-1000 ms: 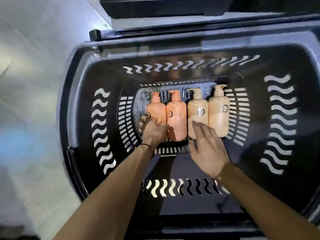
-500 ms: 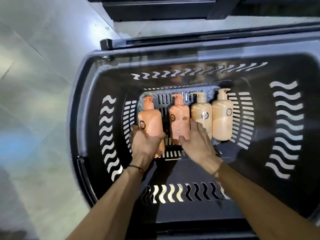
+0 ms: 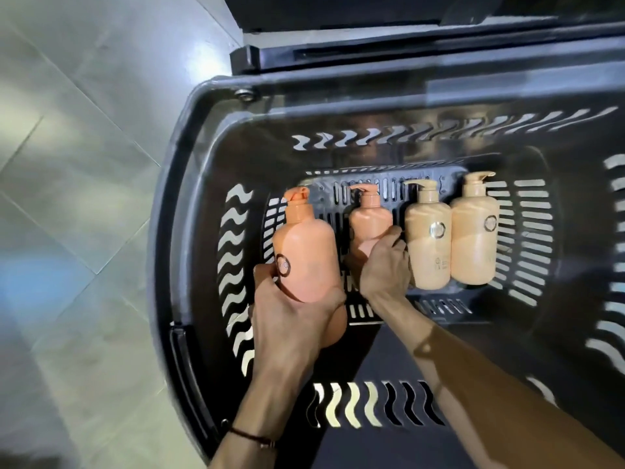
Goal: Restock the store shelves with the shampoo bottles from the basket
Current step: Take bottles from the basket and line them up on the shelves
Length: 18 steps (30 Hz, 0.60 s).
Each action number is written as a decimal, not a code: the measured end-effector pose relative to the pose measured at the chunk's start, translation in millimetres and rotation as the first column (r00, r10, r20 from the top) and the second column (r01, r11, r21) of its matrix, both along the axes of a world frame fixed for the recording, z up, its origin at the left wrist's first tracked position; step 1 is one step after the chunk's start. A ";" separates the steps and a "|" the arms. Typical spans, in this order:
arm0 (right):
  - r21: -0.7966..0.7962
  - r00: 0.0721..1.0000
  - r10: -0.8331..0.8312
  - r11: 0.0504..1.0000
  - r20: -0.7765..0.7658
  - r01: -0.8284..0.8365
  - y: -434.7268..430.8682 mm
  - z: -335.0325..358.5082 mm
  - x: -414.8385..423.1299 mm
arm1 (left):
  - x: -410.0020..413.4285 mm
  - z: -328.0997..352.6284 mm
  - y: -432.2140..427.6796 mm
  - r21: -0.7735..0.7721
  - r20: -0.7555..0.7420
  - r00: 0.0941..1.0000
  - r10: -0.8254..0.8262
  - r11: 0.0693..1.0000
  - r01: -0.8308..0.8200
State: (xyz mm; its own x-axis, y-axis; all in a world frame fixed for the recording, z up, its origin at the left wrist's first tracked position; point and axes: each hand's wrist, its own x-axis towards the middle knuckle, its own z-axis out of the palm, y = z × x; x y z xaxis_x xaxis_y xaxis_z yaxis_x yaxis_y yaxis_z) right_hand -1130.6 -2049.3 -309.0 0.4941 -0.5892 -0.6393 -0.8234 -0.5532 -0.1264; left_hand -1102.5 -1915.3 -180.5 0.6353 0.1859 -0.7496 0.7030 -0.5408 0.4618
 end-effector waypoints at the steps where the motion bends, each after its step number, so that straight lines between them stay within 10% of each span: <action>1: 0.004 1.000 -0.013 1.000 0.010 0.013 -2.6 0.2 -0.8 | 1.0 0.4 -1.4 -0.012 -0.008 1.000 0.016 1.000 -0.016; 18: 0.550 0.867 -0.446 0.792 0.223 0.266 -97.3 307.8 -35.7 | 21.4 198.3 -5.5 -0.176 -0.154 0.987 -0.042 0.984 0.014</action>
